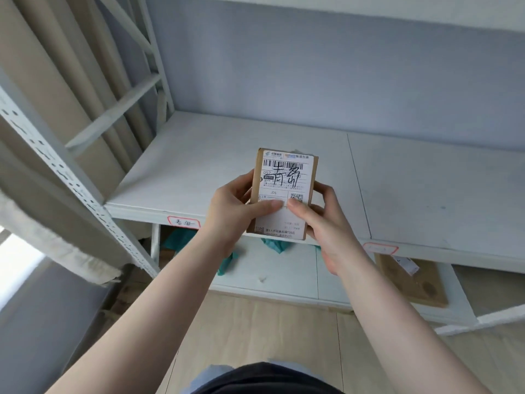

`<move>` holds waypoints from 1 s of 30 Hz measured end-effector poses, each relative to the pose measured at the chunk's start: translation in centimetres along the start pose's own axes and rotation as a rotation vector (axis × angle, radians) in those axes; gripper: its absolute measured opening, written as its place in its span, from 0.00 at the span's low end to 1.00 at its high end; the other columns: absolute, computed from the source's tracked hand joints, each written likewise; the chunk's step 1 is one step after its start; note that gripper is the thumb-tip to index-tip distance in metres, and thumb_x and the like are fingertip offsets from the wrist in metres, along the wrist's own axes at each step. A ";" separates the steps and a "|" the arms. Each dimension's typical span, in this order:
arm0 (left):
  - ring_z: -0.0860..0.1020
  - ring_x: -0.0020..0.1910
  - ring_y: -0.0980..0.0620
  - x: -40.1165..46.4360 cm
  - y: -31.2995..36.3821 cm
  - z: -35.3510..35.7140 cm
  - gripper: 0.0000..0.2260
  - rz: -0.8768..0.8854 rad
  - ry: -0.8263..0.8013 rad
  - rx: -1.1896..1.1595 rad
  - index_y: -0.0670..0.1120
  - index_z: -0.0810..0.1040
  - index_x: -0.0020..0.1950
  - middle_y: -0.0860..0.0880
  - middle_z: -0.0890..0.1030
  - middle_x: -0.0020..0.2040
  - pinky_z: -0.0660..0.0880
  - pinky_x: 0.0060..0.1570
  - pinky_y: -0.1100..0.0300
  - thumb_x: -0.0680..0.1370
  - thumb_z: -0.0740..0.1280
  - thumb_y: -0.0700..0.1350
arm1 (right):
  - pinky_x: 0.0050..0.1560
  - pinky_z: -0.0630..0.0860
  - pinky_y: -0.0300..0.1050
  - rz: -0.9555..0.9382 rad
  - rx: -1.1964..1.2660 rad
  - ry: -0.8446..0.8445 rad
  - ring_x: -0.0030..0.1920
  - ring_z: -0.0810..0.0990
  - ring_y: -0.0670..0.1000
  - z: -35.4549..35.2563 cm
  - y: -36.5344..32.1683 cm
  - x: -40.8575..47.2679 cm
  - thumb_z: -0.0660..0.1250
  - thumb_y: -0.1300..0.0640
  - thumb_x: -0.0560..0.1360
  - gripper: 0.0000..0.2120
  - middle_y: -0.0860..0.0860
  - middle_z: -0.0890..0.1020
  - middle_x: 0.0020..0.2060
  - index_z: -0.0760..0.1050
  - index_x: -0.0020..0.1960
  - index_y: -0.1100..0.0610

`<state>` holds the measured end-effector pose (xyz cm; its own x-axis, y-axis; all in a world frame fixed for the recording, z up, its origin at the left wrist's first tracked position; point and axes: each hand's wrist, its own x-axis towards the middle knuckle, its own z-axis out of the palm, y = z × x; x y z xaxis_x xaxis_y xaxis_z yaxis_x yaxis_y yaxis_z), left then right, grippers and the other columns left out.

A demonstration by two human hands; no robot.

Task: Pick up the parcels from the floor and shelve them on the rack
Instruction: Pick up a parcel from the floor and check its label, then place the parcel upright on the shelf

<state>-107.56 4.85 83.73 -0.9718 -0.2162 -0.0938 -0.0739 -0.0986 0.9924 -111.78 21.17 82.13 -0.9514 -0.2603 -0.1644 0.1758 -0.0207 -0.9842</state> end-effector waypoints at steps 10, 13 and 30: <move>0.85 0.53 0.51 -1.9 7.8 -1.5 0.29 0.279 -0.014 -0.038 0.44 0.80 0.65 0.50 0.87 0.54 0.81 0.49 0.59 0.64 0.77 0.40 | 0.44 0.80 0.38 -0.355 -0.009 -0.081 0.50 0.85 0.46 1.9 -7.1 -1.1 0.75 0.52 0.67 0.28 0.51 0.85 0.51 0.68 0.64 0.46; 0.86 0.51 0.52 -2.4 9.7 -1.5 0.27 0.335 -0.043 -0.059 0.44 0.80 0.64 0.50 0.87 0.53 0.81 0.48 0.60 0.64 0.76 0.39 | 0.43 0.79 0.36 -0.415 0.003 -0.070 0.49 0.86 0.45 2.4 -8.7 -1.9 0.75 0.51 0.68 0.29 0.51 0.85 0.51 0.68 0.65 0.47; 0.85 0.50 0.55 -4.3 19.7 -2.5 0.20 0.668 -0.171 -0.131 0.42 0.81 0.59 0.50 0.88 0.51 0.79 0.47 0.65 0.67 0.74 0.37 | 0.58 0.79 0.57 -0.779 -0.137 0.079 0.58 0.83 0.50 5.5 -18.7 -5.2 0.72 0.45 0.68 0.31 0.50 0.85 0.56 0.68 0.68 0.49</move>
<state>-104.31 1.43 103.50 -0.8218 -0.1168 0.5576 0.5689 -0.1161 0.8141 -108.76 17.56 101.76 -0.8039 -0.1504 0.5754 -0.5754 -0.0481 -0.8164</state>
